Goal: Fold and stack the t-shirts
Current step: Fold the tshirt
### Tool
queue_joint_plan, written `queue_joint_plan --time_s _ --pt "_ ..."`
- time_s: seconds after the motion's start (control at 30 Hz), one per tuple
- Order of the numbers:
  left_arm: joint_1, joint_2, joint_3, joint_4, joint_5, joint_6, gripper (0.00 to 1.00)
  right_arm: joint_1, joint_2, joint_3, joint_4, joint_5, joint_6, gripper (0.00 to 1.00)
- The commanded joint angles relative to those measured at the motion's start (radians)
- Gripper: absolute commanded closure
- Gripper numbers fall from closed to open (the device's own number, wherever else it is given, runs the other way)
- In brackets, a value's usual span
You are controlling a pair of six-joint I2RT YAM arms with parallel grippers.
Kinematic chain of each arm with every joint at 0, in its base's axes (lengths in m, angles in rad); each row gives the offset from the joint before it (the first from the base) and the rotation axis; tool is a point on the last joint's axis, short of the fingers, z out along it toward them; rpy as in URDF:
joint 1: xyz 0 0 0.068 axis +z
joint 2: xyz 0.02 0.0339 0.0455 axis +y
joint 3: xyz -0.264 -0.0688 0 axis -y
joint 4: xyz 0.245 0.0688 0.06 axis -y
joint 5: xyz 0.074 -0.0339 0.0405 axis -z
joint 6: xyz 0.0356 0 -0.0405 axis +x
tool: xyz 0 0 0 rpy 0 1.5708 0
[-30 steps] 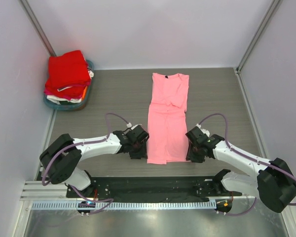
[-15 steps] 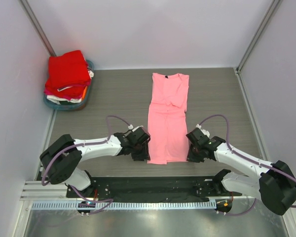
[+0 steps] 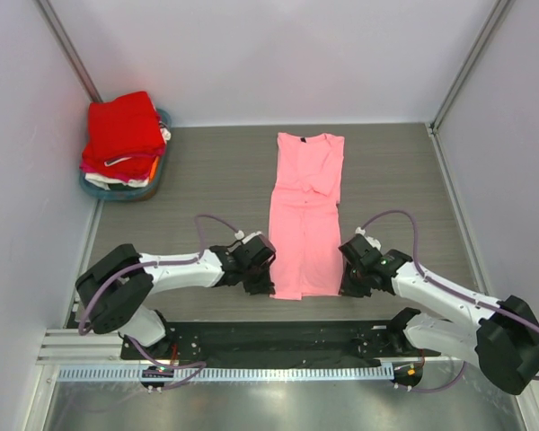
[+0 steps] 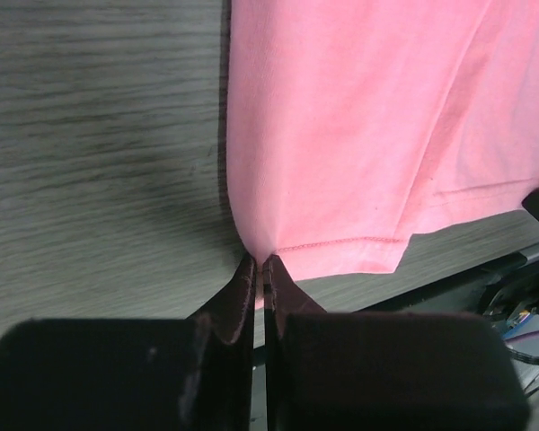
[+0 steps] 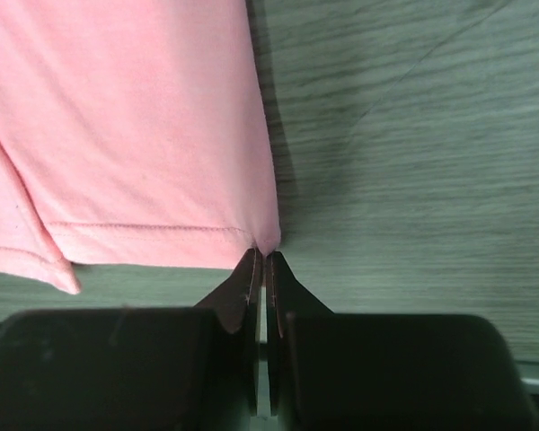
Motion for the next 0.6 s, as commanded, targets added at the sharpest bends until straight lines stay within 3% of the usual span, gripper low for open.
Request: queue_joint_plan --time_s 0.0,0.23,0.43,0.57 --pt "-0.012 -0.074 -0.026 -0.004 -0.001 -0.016 1.0 0.024 -0.071 0.019 -0.059 -0.029 0.029 0.99" --pt "-0.028 -0.205 -0.007 -0.111 0.056 -0.014 1.0 0.041 -0.175 0.138 -0.258 -0.055 0.043 0.99" --pt "-0.008 -0.233 0.055 -0.154 0.067 0.009 1.0 0.041 -0.232 0.249 -0.281 0.004 0.066 0.99" --pt "0.084 -0.237 0.081 -0.124 0.118 0.024 1.0 0.04 -0.22 0.293 -0.248 0.09 0.069 0.99"
